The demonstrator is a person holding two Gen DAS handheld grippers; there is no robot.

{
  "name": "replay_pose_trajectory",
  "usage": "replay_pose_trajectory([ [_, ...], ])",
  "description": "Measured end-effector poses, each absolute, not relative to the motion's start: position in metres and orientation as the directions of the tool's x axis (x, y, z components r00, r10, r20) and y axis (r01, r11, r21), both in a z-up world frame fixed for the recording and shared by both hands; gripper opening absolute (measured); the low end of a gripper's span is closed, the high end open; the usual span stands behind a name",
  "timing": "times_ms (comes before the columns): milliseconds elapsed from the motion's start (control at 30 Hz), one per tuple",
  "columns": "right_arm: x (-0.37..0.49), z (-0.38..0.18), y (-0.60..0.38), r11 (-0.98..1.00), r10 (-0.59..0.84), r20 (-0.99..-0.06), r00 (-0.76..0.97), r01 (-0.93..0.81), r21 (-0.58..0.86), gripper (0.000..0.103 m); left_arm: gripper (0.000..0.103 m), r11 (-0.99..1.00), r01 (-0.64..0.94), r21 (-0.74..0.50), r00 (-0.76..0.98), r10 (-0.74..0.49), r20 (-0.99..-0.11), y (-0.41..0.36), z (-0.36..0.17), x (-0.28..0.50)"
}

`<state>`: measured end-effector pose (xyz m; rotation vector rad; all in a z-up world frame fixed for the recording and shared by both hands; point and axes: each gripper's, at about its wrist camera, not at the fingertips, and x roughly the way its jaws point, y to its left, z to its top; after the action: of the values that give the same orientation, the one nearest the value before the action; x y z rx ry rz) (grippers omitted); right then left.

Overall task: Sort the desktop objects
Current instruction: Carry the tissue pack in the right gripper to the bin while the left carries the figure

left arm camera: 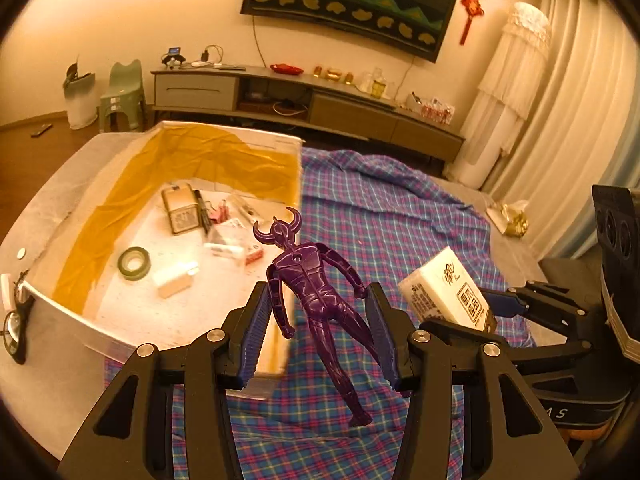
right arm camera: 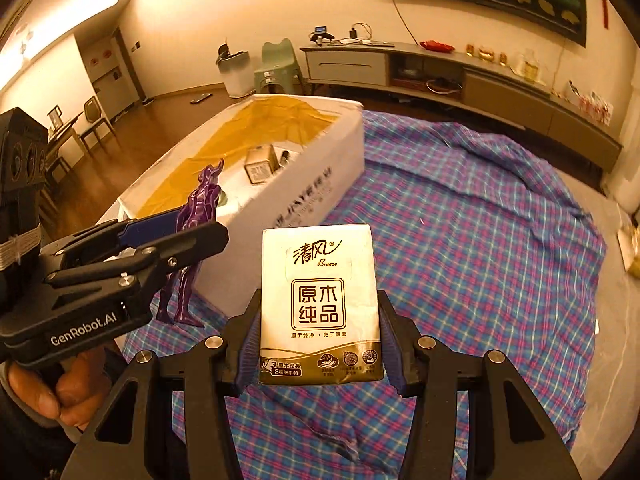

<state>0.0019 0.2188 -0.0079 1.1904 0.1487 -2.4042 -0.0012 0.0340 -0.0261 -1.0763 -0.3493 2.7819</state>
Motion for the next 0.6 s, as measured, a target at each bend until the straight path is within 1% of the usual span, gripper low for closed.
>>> replay_pose_trajectory([
  [333,-0.007,0.020,0.175,-0.866,-0.328,-0.772,-0.544,0.499,0.016,0.052,0.050,-0.945,0.023,-0.325,-0.767,0.191,-0.612,-0.018,-0.016,-0.002],
  [600,-0.022,0.029,0.144,-0.838,-0.308,-0.780,-0.545,0.543,-0.049,0.052,0.050,-0.923,0.087,-0.376,-0.770,0.178,-0.613,-0.056,-0.018,-0.009],
])
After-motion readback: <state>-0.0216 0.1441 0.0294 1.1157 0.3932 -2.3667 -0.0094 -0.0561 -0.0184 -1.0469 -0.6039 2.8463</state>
